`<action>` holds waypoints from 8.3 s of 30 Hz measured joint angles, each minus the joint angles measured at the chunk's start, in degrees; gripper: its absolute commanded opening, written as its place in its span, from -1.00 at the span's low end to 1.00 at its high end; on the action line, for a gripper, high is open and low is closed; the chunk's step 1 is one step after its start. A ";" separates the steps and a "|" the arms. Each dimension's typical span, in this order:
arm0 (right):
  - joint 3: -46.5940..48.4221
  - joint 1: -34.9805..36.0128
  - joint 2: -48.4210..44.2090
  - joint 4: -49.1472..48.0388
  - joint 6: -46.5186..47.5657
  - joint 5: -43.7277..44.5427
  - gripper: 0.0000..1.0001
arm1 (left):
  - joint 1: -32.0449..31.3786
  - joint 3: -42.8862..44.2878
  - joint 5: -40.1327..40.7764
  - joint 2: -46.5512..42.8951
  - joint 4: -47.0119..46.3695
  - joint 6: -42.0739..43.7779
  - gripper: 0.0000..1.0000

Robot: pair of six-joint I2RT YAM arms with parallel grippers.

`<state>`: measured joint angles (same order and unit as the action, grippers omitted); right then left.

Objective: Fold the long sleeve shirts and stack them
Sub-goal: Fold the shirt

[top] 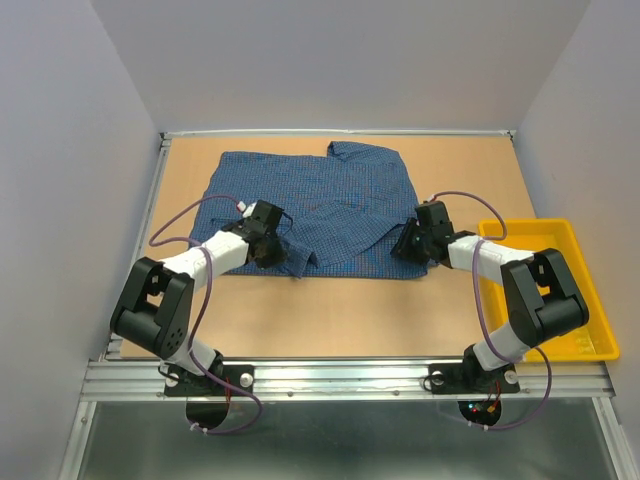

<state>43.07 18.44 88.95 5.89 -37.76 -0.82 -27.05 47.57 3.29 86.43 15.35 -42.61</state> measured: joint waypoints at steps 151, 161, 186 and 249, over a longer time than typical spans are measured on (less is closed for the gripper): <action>8.61 0.70 -1.86 16.50 32.70 -1.31 -0.21 | 18.56 0.02 2.14 1.31 -0.59 17.29 0.80; 8.61 0.63 0.09 17.73 28.13 4.15 -0.75 | 18.82 0.02 2.75 1.44 -0.59 17.29 0.80; 13.18 -2.71 -5.66 17.75 18.56 -9.57 0.20 | 19.28 7.13 -2.62 -5.68 4.15 15.82 0.80; 15.45 7.30 34.93 -55.06 -19.02 -27.93 0.17 | 15.06 -8.50 -15.96 3.58 -31.54 -6.84 0.68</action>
<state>58.52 25.74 123.87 -49.17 -56.77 -28.75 -11.99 39.07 -12.67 90.02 -16.19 -49.45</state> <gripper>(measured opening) 0.584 0.843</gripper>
